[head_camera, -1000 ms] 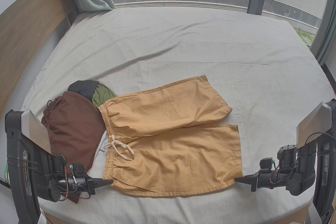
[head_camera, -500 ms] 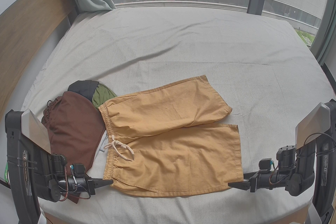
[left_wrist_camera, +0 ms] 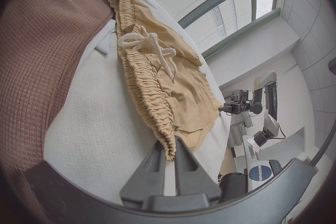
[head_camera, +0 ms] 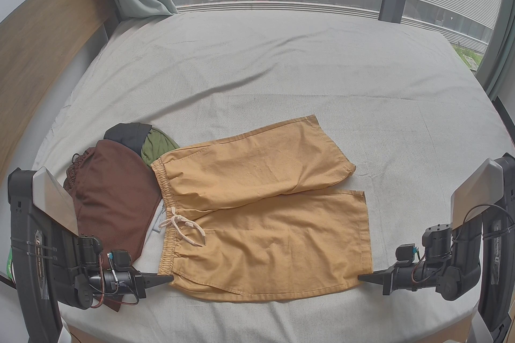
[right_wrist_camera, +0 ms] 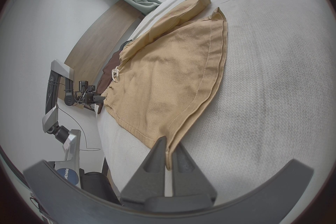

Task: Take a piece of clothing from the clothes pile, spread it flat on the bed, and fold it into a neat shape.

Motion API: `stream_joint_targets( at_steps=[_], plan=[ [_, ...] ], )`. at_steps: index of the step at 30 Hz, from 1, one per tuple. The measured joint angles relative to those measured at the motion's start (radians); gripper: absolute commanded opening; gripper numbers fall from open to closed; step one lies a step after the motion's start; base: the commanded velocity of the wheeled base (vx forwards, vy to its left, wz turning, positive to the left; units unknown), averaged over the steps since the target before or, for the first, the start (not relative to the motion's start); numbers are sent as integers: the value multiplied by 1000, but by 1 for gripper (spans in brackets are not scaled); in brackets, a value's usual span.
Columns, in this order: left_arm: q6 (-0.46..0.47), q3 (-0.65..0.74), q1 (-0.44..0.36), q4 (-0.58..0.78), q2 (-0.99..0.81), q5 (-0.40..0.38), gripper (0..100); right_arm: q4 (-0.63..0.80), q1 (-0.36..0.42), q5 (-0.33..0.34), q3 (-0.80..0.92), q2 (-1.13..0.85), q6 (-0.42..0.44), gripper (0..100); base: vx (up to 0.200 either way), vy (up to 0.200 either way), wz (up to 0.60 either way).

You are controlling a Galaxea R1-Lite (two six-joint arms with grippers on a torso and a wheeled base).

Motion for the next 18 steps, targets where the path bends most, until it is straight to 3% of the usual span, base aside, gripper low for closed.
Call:
stream_joint_targets(
  at_steps=[18],
  plan=[
    [-16, 79, 19, 0, -51, -13, 0, 0, 4, 3, 57, -13, -17, 0, 0, 0, 0]
  ],
)
